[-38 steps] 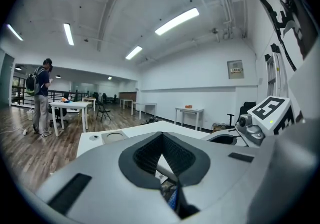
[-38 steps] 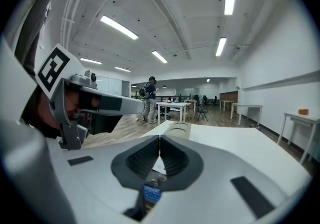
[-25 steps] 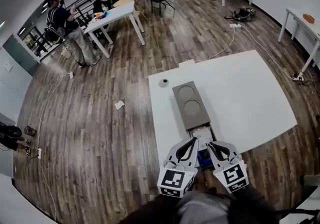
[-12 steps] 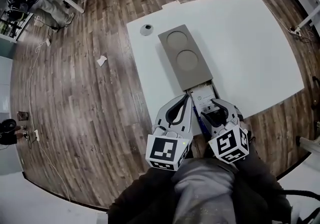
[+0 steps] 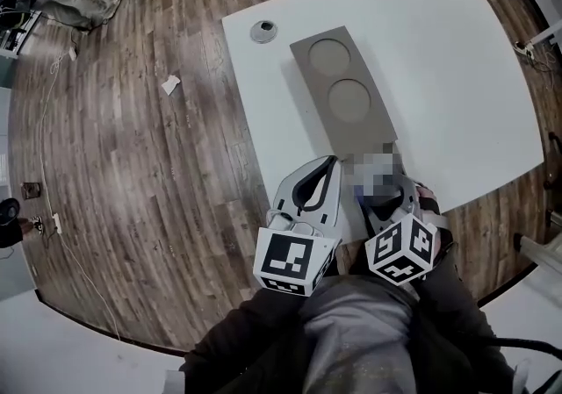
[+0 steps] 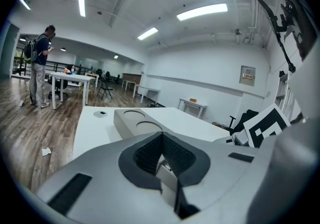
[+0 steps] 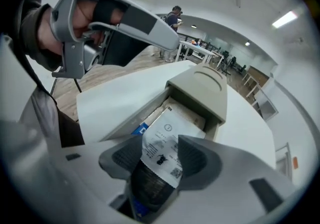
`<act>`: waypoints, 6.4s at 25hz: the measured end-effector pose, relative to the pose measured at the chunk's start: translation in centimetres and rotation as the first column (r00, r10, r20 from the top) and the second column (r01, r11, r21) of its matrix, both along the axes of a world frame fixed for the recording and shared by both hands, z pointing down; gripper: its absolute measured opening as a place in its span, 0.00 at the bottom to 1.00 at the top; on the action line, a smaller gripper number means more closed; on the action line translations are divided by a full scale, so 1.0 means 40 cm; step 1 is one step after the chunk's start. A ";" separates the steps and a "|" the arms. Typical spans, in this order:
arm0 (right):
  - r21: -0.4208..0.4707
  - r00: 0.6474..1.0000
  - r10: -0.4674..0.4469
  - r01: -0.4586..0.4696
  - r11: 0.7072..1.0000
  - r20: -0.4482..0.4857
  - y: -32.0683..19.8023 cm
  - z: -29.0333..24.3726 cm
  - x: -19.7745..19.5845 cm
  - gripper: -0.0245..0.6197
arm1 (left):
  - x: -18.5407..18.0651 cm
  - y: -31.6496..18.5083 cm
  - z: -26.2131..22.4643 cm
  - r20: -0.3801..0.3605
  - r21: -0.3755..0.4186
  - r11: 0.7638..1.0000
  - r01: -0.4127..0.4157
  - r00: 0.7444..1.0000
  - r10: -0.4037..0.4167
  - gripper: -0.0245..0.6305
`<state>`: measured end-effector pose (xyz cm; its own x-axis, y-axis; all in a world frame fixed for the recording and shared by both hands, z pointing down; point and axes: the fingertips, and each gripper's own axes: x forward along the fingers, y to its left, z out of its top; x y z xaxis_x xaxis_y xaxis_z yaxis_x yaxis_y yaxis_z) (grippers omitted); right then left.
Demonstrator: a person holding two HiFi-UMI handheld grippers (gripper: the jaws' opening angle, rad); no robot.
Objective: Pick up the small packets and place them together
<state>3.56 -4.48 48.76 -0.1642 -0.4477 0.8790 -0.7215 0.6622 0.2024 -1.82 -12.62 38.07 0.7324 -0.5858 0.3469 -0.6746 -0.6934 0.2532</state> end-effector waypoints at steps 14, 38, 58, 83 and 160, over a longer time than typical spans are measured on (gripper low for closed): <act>0.182 0.994 0.044 -0.062 0.981 0.098 0.042 -0.127 0.000 0.17 | -0.006 0.118 -0.048 0.016 0.057 0.998 0.006 1.000 -0.007 0.04; 0.314 0.979 0.068 -0.126 0.941 0.192 -0.103 -0.241 -0.021 0.17 | -0.053 0.077 -0.108 0.029 0.109 0.994 0.026 0.999 -0.029 0.04; 0.253 0.965 0.123 -0.181 0.950 0.230 -0.324 -0.173 -0.042 0.36 | -0.156 -0.075 -0.058 0.030 0.054 0.995 0.087 0.996 -0.089 0.04; 0.192 0.960 0.100 -0.153 0.969 0.260 0.241 -0.152 0.079 0.36 | 0.017 0.335 -0.116 -0.001 0.076 0.994 0.076 0.997 -0.077 0.04; 0.151 0.973 0.151 -0.178 0.972 0.174 -0.461 -0.159 -0.014 0.25 | -0.147 -0.133 -0.048 -0.023 -0.040 0.997 0.071 0.997 -0.072 0.04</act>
<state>2.99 -22.92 42.39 -0.2088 -0.6162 0.7594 -0.8496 0.4989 0.1713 -7.70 -17.93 36.13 0.6975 -0.6236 0.3530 -0.7155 -0.6326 0.2963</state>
